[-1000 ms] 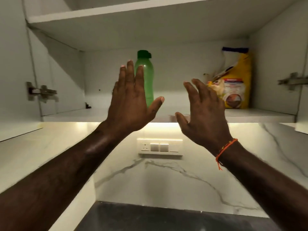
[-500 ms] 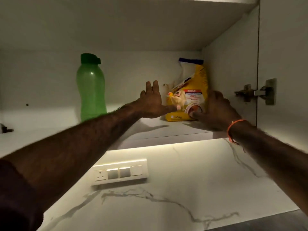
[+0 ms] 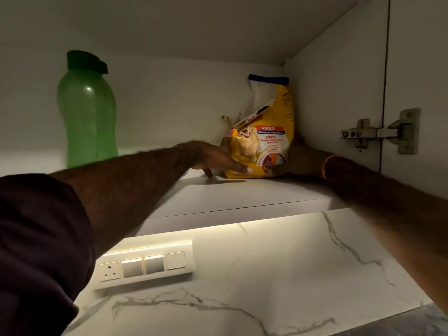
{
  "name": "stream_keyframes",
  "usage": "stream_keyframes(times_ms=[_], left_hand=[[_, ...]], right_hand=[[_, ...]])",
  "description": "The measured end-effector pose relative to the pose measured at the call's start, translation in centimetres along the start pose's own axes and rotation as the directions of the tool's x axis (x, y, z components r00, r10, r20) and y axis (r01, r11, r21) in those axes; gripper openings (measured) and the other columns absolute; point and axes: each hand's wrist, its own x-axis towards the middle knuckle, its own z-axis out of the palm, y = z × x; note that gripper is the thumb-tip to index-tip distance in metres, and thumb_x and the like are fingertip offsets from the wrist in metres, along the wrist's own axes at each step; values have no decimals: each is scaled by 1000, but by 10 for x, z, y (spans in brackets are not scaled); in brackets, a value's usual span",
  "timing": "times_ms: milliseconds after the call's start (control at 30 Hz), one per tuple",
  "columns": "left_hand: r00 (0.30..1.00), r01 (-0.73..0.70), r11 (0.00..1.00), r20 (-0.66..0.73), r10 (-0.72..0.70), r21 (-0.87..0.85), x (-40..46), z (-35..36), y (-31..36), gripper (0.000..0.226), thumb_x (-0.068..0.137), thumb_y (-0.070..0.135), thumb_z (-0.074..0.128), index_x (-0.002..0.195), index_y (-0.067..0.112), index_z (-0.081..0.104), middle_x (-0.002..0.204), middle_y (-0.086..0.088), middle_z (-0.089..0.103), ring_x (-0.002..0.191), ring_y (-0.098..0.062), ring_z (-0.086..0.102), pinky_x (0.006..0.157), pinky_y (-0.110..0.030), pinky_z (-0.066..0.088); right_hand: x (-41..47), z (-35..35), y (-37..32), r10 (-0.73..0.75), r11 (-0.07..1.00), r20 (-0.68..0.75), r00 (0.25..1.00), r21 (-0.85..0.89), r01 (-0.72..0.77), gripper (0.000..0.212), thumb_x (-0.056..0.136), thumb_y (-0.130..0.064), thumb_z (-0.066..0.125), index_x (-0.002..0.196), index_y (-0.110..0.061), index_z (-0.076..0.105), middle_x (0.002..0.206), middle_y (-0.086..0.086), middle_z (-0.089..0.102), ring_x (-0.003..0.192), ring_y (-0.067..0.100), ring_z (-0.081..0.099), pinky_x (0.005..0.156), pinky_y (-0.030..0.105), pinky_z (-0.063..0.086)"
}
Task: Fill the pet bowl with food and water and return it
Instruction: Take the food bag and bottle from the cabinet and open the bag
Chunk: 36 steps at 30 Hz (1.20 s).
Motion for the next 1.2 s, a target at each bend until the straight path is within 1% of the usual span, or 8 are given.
stream_keyframes(times_ms=[200,367,467,567,700,900,1000,1200], left_hand=[[994,-82,979,-90,66,-184,-20,1,9,124,65,54,83,162,29,10,159,-1,43,139,-32,51,106,-53,53],[992,-122,978,-56,114,-169,-50,3,15,134,33,79,87,151,34,42,139,1,64,126,-27,62,104,-51,55],[990,-138,971,-8,139,-197,-66,4,15,134,22,82,88,143,37,52,133,4,69,121,-22,66,99,-43,58],[983,-176,948,10,185,-264,-88,13,19,119,31,74,92,138,39,54,131,9,71,120,-17,67,92,-34,59],[971,-238,900,-62,232,-366,-117,34,28,93,62,53,85,147,31,53,137,3,70,127,-22,66,112,-49,48],[920,-369,842,-284,270,-394,-165,60,47,80,67,47,86,141,30,59,127,3,74,116,-20,72,102,-49,57],[891,-418,820,-353,286,-391,-195,74,58,66,75,37,89,135,28,64,120,7,77,110,-14,75,93,-39,61],[836,-497,788,-442,325,-362,-253,119,73,80,66,41,95,136,29,59,125,12,74,113,-6,71,93,-29,60]], right_hand=[[10,-1,5,-84,995,57,995,62,81,92,76,-28,91,151,-10,43,144,13,56,130,34,57,109,45,48],[-7,-6,0,-142,973,95,985,198,121,69,62,-46,87,123,-39,56,119,-11,67,105,10,66,100,39,53],[-22,-10,2,-133,945,160,978,317,77,60,66,-49,79,121,-38,59,123,-7,71,110,17,69,99,42,56],[-41,-20,1,-162,914,182,970,398,77,55,69,-46,79,120,-36,63,114,-11,77,104,15,74,91,36,62],[-72,-34,-6,-212,875,214,954,477,87,55,80,-32,79,133,-28,62,123,-4,75,112,20,73,88,34,61],[-129,-59,-23,-253,865,160,954,479,149,58,76,-34,79,132,-34,62,121,-7,76,109,16,74,90,39,62],[-163,-70,-29,-270,860,115,956,475,186,72,70,-37,83,138,-31,59,124,-6,74,111,17,73,95,45,60],[-239,-78,-31,-313,847,36,949,463,261,85,70,-38,92,145,-30,52,128,-8,72,116,14,70,93,35,60]])
